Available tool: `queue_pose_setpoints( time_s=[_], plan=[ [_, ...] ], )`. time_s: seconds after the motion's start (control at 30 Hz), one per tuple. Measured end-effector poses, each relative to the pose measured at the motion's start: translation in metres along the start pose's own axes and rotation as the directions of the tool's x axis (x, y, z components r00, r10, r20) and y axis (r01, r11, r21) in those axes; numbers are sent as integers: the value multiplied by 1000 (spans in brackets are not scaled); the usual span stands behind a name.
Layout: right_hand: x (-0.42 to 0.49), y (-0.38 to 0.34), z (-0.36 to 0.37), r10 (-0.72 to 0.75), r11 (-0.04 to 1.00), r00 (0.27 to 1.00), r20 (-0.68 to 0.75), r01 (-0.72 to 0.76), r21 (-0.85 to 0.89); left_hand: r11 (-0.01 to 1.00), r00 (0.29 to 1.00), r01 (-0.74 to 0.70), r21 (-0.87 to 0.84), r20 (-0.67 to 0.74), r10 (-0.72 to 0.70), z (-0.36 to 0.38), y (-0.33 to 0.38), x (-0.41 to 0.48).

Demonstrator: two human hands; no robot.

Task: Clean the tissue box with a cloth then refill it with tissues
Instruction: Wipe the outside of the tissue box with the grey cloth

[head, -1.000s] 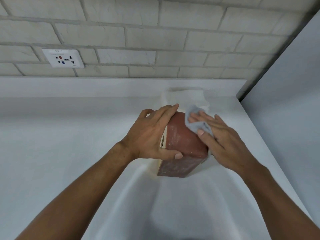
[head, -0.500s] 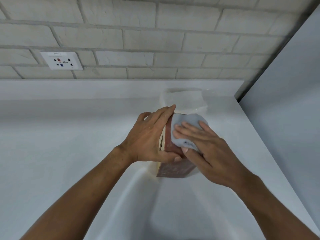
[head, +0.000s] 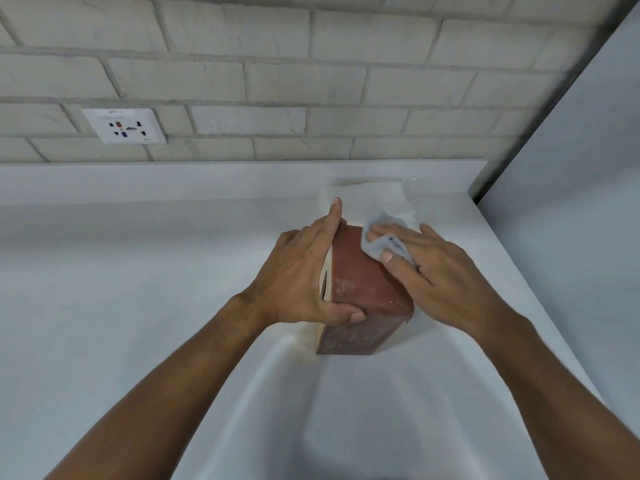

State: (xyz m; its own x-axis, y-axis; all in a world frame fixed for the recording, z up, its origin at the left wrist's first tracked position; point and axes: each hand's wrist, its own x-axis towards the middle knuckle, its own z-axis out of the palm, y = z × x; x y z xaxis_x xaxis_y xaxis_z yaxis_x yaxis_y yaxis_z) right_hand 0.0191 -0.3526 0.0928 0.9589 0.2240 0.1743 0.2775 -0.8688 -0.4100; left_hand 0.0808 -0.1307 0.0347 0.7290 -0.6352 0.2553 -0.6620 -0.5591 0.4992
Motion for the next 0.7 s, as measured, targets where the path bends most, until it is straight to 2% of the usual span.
queue_pose_setpoints(
  time_s=[0.07,0.2,0.23,0.37,0.4,0.47,0.53,0.63,0.7],
  plan=[
    [6,-13,6,5,998,1000,30,-3,-62,1000,1000,-10,-12,-11,10,1,-1,1],
    [-6,-29,21,-175,984,973,154,176,4,998,997,-55,-30,-62,54,3,-4,2],
    [-8,-22,18,-166,986,977,135,164,21,998,997,-50,-34,-57,48,3,-4,2],
    [-1,4,1,39,995,999,11,-40,89,998,999,-20,-62,-38,18,2,-4,2],
    [-1,0,2,40,997,999,13,-41,70,998,999,-20,-63,-37,18,3,-4,2],
    [-10,-10,10,-47,999,998,36,47,0,998,999,-21,-62,-35,19,3,-5,3],
    [-21,-11,8,-98,995,993,64,98,9,998,999,-21,-56,-33,19,4,-4,2],
    [-13,6,-4,60,997,998,27,-61,37,998,1000,0,-64,-27,-2,3,-4,2],
    [-1,6,-3,111,994,994,-1,-112,-5,997,1000,-4,-81,-24,2,3,-3,2]
  ],
)
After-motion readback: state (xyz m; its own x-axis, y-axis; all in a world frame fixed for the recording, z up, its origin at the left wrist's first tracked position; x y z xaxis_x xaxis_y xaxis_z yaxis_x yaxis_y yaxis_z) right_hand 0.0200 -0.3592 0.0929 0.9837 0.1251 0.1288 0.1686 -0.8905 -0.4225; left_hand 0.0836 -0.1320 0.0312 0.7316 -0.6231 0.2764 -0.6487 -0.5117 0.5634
